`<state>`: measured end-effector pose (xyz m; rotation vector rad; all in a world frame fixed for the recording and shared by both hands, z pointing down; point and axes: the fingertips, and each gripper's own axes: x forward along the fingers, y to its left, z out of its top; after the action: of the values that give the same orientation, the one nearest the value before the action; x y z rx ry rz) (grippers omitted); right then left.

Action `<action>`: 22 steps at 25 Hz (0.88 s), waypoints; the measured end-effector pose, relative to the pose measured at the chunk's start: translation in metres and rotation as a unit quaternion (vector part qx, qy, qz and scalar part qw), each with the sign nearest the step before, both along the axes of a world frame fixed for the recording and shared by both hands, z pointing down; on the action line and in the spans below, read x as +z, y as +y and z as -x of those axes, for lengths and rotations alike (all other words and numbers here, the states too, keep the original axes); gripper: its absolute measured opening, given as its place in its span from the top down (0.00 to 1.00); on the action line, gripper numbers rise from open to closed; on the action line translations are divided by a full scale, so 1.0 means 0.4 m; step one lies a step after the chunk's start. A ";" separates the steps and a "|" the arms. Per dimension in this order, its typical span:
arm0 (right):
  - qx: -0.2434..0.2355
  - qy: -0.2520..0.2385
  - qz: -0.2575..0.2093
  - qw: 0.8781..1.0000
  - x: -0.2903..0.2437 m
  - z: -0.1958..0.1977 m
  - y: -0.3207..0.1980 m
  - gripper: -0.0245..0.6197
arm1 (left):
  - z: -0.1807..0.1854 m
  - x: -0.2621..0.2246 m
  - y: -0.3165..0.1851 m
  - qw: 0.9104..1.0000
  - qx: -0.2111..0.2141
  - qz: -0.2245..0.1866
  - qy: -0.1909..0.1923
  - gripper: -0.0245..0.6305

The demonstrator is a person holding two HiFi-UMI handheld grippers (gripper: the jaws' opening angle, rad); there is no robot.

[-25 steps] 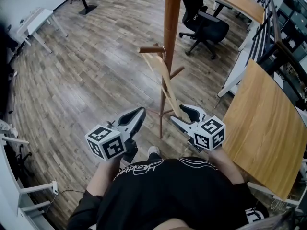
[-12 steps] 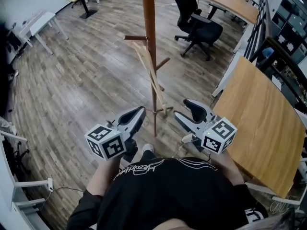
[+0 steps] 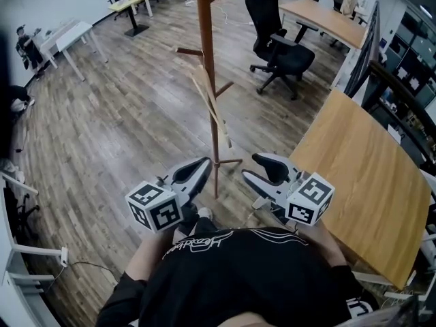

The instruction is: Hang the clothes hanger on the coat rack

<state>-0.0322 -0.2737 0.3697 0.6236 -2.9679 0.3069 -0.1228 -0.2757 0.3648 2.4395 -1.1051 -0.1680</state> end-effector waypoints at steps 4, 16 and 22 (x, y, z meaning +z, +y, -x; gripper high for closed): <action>-0.015 -0.038 0.005 0.999 -0.035 -0.033 0.054 0.86 | -0.040 -0.015 0.047 1.000 0.001 -0.009 0.000 0.95; -0.059 -0.045 0.014 0.997 -0.047 -0.066 0.149 0.90 | -0.096 -0.033 0.125 1.000 0.000 -0.024 -0.008 0.95; -0.069 -0.041 0.016 0.997 -0.036 -0.065 0.176 0.90 | -0.101 -0.027 0.149 1.000 -0.004 -0.025 -0.008 0.95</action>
<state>-0.0062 -0.2032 0.3551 0.4089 -3.0571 0.3756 -0.0824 -0.2159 0.3539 2.4848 -1.1305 -0.1805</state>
